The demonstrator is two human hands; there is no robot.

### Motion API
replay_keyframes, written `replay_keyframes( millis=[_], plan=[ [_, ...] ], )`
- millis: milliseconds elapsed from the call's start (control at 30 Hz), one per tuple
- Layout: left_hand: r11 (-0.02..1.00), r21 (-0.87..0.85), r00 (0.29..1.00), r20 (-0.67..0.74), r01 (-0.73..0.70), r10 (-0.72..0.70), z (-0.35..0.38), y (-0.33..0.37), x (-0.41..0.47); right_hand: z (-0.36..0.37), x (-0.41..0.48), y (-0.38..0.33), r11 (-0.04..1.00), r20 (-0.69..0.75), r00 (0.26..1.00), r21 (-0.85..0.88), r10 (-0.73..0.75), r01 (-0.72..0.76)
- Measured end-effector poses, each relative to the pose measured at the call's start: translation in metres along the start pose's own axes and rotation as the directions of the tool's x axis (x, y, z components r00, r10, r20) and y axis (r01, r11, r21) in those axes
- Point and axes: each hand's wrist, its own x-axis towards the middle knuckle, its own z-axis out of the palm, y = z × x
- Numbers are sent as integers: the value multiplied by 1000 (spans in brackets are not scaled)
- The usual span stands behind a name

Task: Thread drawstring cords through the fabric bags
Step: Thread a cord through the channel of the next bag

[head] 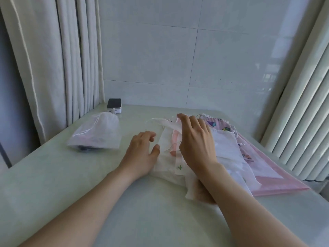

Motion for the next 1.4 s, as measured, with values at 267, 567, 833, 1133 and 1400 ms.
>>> replay_keyframes(
  millis=[267, 567, 833, 1133, 1400],
  plan=[
    [989, -129, 983, -159, 70, -90, -15, -2, 3, -2, -5, -2, 959, -78, 994, 269, -72, 90],
    [992, 106, 959, -268, -66, 92, -29, -7, 4, 4, -5, 4, 983, 35, 996, 163, 85, -89],
    [948, 304, 965, -202, -99, 165, -37, -11, 5, -5, -3, -4, 958, 282, 949, 203, 143, -204],
    [975, 204, 975, -184, -90, 128, -34, -11, 8, -8, -10, -16, 925, 160, 985, 363, 58, -114],
    [958, 247, 948, -312, 145, -64, -40, -12, 6, -3, -7, -6, 859, 187, 960, 435, 206, -269]
  ],
)
